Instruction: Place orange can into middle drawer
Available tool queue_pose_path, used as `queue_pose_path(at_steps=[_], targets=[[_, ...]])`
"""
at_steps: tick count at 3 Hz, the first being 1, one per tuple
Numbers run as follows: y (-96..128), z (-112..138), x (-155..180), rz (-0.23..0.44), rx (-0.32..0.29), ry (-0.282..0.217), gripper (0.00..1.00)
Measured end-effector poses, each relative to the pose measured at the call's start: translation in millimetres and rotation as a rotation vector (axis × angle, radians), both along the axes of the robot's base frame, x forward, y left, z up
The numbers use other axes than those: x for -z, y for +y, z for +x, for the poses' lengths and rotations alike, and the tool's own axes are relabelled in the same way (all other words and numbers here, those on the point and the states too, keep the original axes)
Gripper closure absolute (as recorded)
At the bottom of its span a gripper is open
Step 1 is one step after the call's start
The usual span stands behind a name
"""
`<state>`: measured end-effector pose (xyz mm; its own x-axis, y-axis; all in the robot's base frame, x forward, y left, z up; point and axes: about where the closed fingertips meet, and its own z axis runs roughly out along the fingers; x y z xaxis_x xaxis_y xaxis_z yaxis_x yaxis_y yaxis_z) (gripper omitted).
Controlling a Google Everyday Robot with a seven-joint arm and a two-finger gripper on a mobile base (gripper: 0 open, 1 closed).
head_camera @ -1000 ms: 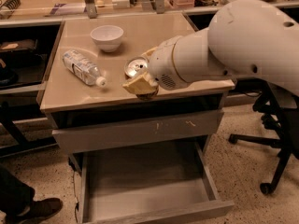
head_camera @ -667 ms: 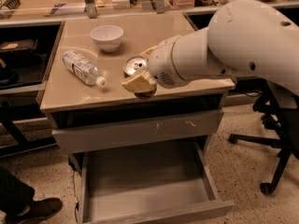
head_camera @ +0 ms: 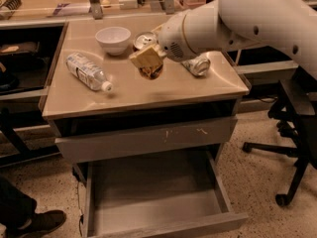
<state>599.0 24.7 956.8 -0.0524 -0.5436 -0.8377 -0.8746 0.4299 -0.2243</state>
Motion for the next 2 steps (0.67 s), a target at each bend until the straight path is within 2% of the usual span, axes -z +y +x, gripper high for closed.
queue_pose_path(at_steps=[1, 2], targets=[[-0.8, 30.6, -3.3, 0.026, -0.002, 0.028, 1.0], [1.0, 52.5, 7.0, 0.036, -0.004, 0.11, 1.0]])
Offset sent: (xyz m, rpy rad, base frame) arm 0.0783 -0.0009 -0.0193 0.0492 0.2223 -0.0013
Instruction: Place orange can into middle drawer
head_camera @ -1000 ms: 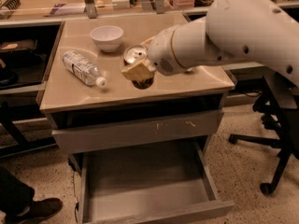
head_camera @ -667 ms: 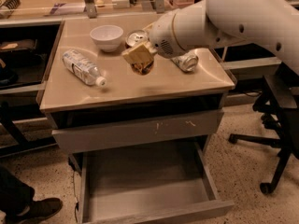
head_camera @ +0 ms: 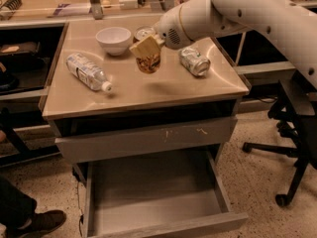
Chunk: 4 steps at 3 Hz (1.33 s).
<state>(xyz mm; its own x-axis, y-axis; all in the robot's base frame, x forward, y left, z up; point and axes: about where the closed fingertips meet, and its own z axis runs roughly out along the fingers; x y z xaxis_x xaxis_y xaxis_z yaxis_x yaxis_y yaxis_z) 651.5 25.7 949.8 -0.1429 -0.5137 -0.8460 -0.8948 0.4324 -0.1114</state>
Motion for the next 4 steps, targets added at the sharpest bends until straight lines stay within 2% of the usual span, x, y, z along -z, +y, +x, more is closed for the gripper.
queue_pose_path(at_steps=[1, 2, 3, 4], targets=[[3.5, 10.7, 13.1, -0.013, -0.012, 0.083, 1.0], [5.9, 16.8, 27.2, -0.021, -0.022, 0.142, 1.0], [8.8, 21.5, 42.2, -0.023, -0.032, 0.186, 1.0], [12.7, 26.1, 56.7, -0.004, -0.047, 0.207, 1.0]])
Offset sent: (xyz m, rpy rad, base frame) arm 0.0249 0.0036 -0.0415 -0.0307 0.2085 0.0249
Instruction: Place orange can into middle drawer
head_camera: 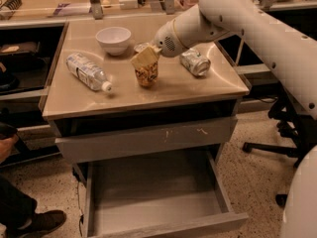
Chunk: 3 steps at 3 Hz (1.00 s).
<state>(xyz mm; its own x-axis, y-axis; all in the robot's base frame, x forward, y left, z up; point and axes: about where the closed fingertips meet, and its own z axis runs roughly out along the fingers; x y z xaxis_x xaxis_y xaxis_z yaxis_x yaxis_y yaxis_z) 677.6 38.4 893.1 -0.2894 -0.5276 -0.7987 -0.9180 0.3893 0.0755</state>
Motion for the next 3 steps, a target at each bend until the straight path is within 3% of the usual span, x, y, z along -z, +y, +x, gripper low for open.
queue_pose_path(at_steps=[2, 3], targets=[[8.3, 12.7, 16.9, 0.038, -0.031, 0.011, 1.0], [8.3, 12.7, 16.9, 0.038, -0.031, 0.011, 0.81]])
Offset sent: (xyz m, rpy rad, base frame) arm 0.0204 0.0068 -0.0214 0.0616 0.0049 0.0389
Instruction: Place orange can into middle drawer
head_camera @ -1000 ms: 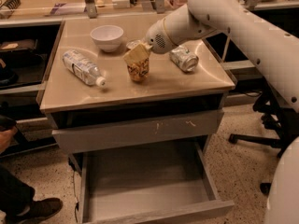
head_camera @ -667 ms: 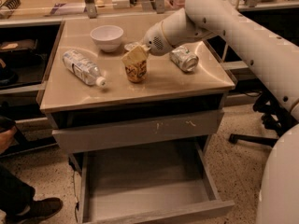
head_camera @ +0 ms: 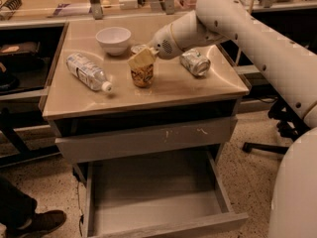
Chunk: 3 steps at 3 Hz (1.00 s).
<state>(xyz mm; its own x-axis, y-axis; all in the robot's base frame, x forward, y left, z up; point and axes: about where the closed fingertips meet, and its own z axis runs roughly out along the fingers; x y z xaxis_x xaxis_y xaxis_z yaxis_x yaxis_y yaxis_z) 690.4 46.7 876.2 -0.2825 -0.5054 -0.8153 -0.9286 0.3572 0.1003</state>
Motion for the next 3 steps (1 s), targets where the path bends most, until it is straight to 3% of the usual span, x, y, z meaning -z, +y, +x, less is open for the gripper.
queue_pose_path(at_steps=[3], targets=[[0.1, 0.0, 0.1, 0.0, 0.0, 0.0, 0.11]])
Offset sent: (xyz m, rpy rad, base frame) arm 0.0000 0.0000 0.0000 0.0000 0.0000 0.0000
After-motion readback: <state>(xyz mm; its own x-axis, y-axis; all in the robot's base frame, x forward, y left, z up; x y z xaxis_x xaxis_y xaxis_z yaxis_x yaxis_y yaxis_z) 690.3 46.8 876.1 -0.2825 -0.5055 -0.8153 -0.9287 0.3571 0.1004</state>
